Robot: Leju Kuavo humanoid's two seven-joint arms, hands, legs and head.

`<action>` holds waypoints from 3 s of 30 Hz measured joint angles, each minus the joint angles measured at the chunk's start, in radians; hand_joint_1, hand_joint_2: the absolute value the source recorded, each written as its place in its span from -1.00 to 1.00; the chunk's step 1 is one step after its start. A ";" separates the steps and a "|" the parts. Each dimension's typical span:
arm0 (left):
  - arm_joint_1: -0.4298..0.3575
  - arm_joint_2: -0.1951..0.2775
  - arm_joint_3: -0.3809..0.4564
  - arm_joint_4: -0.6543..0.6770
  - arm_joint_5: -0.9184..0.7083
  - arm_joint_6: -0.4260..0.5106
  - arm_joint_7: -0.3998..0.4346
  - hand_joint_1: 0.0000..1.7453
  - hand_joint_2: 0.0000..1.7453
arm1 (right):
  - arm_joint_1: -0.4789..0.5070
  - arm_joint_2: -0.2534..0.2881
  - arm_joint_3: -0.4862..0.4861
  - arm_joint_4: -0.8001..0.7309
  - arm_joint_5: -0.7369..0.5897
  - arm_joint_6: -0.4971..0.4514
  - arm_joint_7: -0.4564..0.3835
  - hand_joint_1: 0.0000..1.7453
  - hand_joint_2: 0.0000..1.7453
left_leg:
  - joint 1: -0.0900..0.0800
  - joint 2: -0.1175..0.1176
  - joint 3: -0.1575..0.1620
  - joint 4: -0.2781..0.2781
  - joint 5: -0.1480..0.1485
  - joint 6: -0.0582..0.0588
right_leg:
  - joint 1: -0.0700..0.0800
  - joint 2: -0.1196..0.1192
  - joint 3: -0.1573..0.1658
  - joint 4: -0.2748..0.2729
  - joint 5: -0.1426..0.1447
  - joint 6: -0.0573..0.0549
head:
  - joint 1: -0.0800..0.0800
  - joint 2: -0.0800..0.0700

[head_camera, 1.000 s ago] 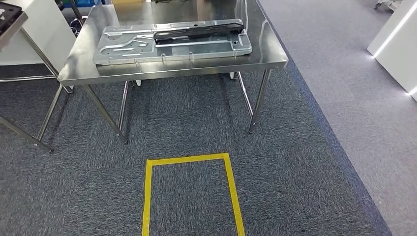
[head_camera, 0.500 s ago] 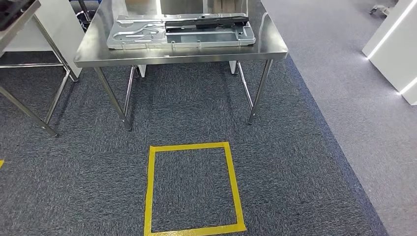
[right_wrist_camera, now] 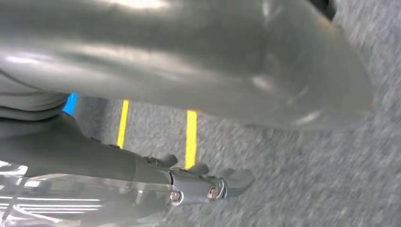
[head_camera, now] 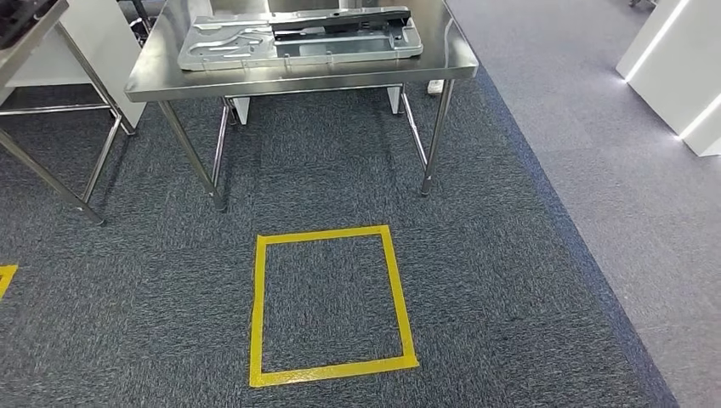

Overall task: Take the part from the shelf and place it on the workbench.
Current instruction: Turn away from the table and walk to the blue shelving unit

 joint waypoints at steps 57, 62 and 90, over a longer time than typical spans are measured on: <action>-0.003 0.004 -0.006 0.000 -0.012 0.032 0.002 -1.00 -1.00 | 0.006 0.003 -0.001 0.005 -0.031 -0.018 0.030 -1.00 -1.00 | 0.005 -0.099 0.153 -0.197 0.074 0.014 | -0.007 0.055 -0.060 0.034 0.024 0.021 | 0.000 0.000; -0.004 0.004 -0.006 0.000 -0.011 0.031 0.002 -1.00 -1.00 | 0.009 0.004 0.000 0.005 -0.021 -0.018 0.033 -1.00 -1.00 | 0.008 -0.025 0.031 0.055 -0.055 -0.004 | -0.007 -0.014 -0.055 0.019 0.029 0.007 | 0.000 0.000; 0.005 0.012 0.008 0.000 0.027 0.056 -0.011 -1.00 -1.00 | 0.014 -0.002 0.187 0.006 0.167 -0.041 0.046 -1.00 -1.00 | 0.007 -0.077 0.092 -0.118 0.049 -0.005 | -0.012 0.036 -0.050 0.038 0.011 0.007 | 0.000 0.000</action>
